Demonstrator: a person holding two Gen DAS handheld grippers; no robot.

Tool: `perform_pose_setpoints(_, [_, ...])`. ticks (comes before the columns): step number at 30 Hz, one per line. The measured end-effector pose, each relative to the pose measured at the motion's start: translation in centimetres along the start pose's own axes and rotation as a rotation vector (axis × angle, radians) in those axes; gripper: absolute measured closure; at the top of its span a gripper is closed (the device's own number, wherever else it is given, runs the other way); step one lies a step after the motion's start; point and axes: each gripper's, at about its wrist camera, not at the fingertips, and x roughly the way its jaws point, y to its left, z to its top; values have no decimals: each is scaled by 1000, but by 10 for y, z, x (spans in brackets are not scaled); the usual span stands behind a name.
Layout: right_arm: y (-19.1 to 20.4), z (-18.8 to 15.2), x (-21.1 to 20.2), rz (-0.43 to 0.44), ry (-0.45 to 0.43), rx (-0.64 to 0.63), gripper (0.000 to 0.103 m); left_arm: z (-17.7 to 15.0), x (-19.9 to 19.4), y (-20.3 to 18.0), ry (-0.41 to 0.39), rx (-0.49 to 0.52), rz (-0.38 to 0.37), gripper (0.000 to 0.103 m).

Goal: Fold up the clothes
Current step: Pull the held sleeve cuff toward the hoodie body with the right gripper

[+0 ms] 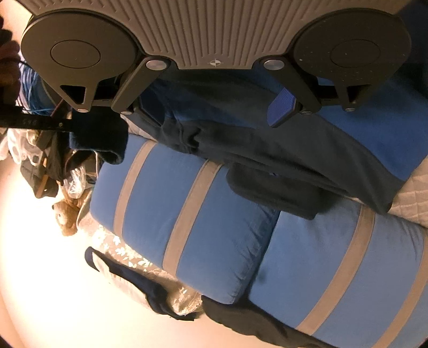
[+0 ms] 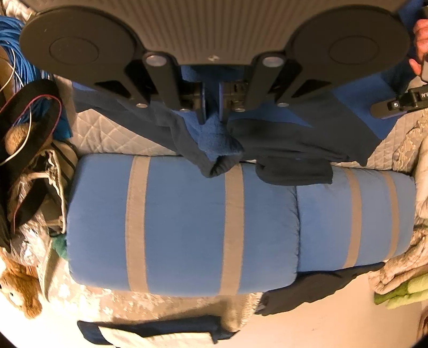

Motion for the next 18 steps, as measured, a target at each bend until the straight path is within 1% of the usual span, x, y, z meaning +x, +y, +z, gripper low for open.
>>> perform_pose_setpoints(5, [28, -8, 8, 50, 27, -50, 94, 0, -2, -2, -14, 7, -25, 18])
perform_pose_setpoints(11, [56, -18, 24, 145, 79, -39, 94, 0, -4, 1, -20, -7, -33, 18])
perform_pose_setpoints(13, [60, -19, 28, 204, 101, -27, 83, 0, -5, 4, -20, -22, -33, 18])
perform_pose_setpoints(14, [61, -19, 30, 241, 108, -17, 64, 1, -5, 5, -20, -30, -34, 18])
perform_pose_setpoints(15, [58, -18, 29, 276, 103, -5, 55, 1, -6, 7, -21, -39, -34, 18])
perform_pose_setpoints(16, [55, -16, 27, 307, 89, 2, 51, 2, -6, 8, -22, -47, -36, 18])
perform_pose_setpoints(17, [52, -14, 25, 328, 74, 1, 41, 3, -7, 9, -24, -55, -37, 18])
perform_pose_setpoints(18, [50, -12, 21, 318, 54, -25, 35, 3, -7, 10, -25, -63, -38, 18])
